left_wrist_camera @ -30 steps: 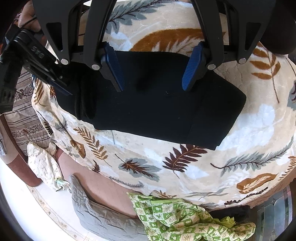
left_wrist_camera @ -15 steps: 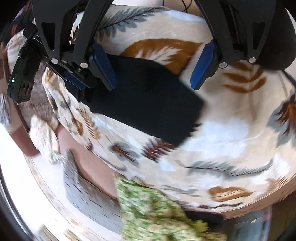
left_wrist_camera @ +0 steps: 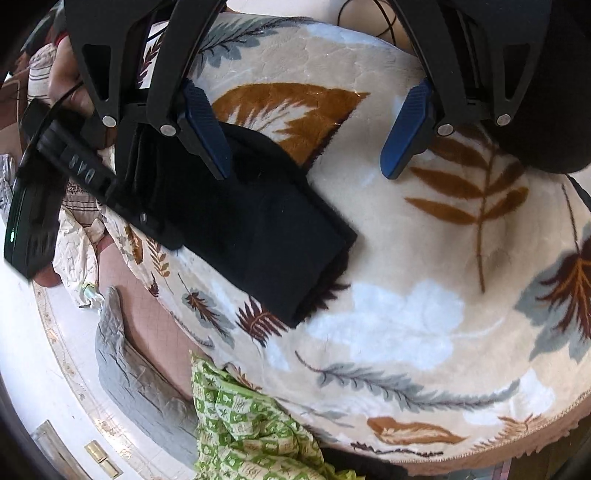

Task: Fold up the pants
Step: 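Grasp the folded pants' end with the left gripper and lift it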

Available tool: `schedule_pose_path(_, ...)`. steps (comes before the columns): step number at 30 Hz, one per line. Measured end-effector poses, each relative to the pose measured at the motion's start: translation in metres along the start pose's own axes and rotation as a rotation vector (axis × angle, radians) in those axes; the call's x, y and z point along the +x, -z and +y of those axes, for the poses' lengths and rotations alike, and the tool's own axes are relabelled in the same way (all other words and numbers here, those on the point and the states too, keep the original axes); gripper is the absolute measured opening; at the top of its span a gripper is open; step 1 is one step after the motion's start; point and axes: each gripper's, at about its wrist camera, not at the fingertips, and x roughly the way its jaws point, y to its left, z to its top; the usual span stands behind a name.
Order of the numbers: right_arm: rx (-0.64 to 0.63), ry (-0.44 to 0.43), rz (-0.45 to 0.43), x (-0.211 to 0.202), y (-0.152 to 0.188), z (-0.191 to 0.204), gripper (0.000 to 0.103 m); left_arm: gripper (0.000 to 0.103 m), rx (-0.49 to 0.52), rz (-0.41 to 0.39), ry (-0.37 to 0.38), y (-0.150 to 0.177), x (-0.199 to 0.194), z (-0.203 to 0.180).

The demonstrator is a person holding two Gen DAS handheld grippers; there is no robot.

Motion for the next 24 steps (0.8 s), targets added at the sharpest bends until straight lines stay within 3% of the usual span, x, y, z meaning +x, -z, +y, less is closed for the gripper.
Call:
schedule_pose_path(11, -0.065, -0.057, 0.058, 0.044, -0.025, 0.015, 0.071, 0.085, -0.014, -0.017, 0.004, 0.002, 0.003, -0.008)
schedule_pose_path(15, -0.077, -0.074, 0.076, 0.053, -0.029, 0.016, 0.071, 0.085, -0.03, 0.012, 0.065, 0.002, 0.004, -0.01)
schedule_pose_path(20, -0.104, -0.1, 0.102, 0.063, -0.035, 0.02, 0.071, 0.085, -0.039, 0.006, 0.076, 0.0, 0.008, -0.011)
schedule_pose_path(24, -0.131, -0.137, 0.129, 0.071, -0.041, 0.023, 0.072, 0.094, -0.065, 0.006, 0.125, -0.001, 0.009, -0.011)
